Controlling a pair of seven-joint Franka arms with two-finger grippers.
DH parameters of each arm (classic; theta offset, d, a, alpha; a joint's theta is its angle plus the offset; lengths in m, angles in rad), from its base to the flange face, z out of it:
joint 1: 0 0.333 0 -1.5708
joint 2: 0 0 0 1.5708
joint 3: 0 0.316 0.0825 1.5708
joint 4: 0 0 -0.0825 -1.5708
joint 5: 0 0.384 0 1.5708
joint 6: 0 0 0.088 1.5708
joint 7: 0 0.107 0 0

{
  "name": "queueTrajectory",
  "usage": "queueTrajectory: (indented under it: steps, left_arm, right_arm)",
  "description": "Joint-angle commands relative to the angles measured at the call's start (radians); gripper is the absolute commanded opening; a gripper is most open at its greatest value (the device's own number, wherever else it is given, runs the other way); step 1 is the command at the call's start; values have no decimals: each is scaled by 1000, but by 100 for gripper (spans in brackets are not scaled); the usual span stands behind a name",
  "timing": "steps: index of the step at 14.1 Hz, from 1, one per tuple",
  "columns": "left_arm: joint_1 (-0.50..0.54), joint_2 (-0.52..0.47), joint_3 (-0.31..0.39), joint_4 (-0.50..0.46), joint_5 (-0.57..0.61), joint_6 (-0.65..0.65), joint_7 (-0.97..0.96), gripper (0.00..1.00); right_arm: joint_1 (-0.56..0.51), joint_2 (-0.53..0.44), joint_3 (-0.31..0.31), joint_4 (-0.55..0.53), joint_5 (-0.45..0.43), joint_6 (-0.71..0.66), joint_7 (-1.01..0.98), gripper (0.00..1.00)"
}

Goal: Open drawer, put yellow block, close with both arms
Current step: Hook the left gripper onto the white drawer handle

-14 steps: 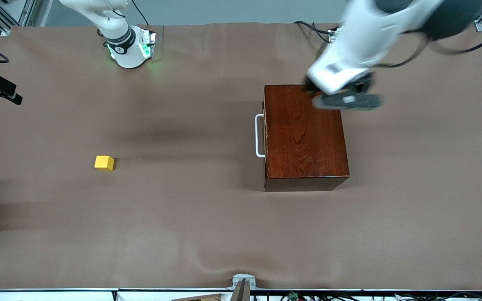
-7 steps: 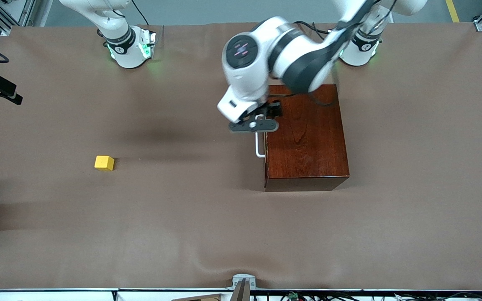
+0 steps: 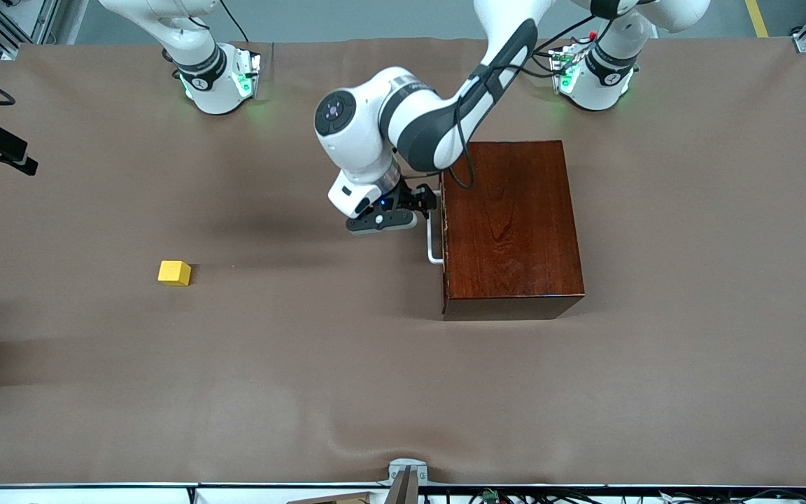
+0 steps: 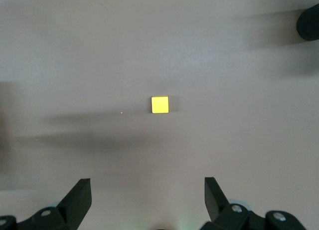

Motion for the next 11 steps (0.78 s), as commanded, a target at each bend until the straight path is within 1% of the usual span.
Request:
queueTrajectory:
  steps: [1,3,11]
  left_arm:
    - [1,42,9,36,17,-4,6,100]
    - [1,48,9,34,18,-9,36,100]
    - [-7,82,9,34,18,-10,43,100]
  right_arm:
    - [-13,-5,7,1,14,-4,-8,100]
    - [-15,-5,7,4,16,-4,-6,100]
    - [-15,-3,7,4,16,-4,-6,100]
